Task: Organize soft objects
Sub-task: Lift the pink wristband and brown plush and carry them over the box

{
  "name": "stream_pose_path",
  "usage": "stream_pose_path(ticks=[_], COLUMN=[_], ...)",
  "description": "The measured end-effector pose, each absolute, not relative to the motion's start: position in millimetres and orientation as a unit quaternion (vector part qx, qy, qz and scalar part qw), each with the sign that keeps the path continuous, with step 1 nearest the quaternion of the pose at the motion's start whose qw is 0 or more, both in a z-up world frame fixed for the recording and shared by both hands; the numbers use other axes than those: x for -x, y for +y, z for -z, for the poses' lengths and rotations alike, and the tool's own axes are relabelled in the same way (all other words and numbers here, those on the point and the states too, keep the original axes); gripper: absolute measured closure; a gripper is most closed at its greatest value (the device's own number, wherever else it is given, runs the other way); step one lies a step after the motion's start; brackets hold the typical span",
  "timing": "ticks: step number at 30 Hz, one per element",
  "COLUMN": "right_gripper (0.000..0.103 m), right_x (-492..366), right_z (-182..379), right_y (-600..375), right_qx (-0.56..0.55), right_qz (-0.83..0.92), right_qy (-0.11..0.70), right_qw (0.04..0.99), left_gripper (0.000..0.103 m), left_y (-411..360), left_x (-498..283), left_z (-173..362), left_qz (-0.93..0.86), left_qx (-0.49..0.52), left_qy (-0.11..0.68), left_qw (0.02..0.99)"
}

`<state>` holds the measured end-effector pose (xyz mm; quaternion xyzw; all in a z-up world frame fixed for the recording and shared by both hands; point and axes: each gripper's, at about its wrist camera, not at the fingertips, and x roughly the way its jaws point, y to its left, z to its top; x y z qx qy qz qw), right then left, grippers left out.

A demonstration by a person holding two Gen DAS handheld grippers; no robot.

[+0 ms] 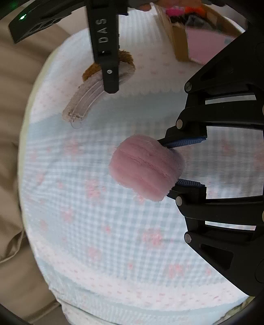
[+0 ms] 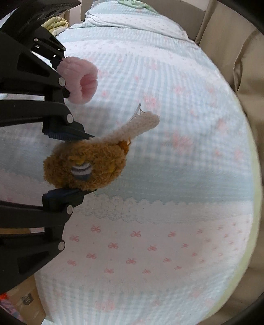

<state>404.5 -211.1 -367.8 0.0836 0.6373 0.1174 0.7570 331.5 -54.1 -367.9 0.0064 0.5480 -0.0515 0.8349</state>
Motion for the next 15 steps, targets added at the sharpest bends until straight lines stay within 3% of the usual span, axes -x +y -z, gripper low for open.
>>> stream_pose_path(ticks=[15], right_gripper=[0.068], right_x=[-296], right_z=[220], right_y=[-238], right_qx=[-0.116], right_qz=[-0.115], right_qy=[0.545], right_qw=[0.822], left_gripper=[0.078], left_y=[-70], left_x=[-252], left_z=[215], left_qz=[0.070], left_qx=[-0.005], left_qy=[0.466], left_qw=[0.882])
